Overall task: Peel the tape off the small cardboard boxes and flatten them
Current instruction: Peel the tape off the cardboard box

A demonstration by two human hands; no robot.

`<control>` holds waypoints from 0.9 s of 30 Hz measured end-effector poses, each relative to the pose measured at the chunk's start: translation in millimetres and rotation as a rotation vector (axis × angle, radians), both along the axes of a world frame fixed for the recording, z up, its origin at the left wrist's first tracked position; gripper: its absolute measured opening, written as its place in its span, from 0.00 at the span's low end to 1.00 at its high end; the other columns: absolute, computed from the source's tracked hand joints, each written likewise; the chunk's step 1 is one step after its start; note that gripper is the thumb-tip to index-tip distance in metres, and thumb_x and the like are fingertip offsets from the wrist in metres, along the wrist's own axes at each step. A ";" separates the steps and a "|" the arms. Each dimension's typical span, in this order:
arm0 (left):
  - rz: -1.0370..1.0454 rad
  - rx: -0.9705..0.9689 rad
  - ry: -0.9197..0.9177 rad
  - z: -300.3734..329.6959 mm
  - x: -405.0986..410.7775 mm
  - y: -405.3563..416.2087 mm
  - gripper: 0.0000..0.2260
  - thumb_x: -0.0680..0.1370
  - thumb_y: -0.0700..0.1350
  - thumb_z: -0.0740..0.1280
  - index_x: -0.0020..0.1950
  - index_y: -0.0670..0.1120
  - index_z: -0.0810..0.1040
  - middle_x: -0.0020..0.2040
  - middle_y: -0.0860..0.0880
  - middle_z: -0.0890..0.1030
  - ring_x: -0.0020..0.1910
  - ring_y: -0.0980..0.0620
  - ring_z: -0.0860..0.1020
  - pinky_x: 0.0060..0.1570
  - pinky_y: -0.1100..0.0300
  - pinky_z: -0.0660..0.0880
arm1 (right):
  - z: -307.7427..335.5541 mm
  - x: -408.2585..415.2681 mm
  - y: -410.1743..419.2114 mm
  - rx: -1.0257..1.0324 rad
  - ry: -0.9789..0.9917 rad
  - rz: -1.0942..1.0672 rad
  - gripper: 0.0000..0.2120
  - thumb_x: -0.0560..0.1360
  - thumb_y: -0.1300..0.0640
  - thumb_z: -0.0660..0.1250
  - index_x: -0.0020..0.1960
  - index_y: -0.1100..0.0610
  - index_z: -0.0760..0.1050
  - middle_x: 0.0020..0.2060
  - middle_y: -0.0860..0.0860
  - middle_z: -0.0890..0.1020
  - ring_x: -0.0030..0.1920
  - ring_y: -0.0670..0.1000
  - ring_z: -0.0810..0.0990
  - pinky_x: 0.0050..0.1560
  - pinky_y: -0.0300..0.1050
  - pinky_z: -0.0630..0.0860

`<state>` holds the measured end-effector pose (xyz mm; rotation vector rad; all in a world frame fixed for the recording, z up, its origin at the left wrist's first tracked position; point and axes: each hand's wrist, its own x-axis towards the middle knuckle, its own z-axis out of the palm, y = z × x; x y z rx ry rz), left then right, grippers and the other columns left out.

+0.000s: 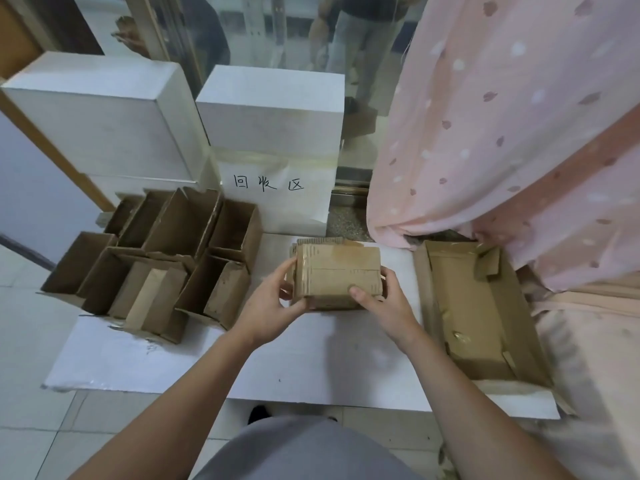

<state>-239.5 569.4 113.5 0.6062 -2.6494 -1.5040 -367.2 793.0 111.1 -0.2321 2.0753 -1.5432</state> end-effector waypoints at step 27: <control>0.216 0.119 0.031 18.6 -3.0 22.0 0.40 0.68 0.62 0.81 0.74 0.61 0.65 0.64 0.59 0.75 0.59 0.62 0.78 0.55 0.60 0.81 | 7.0 -3.4 -19.1 0.265 0.329 0.153 0.36 0.82 0.43 0.63 0.83 0.44 0.49 0.80 0.42 0.58 0.78 0.45 0.59 0.78 0.49 0.61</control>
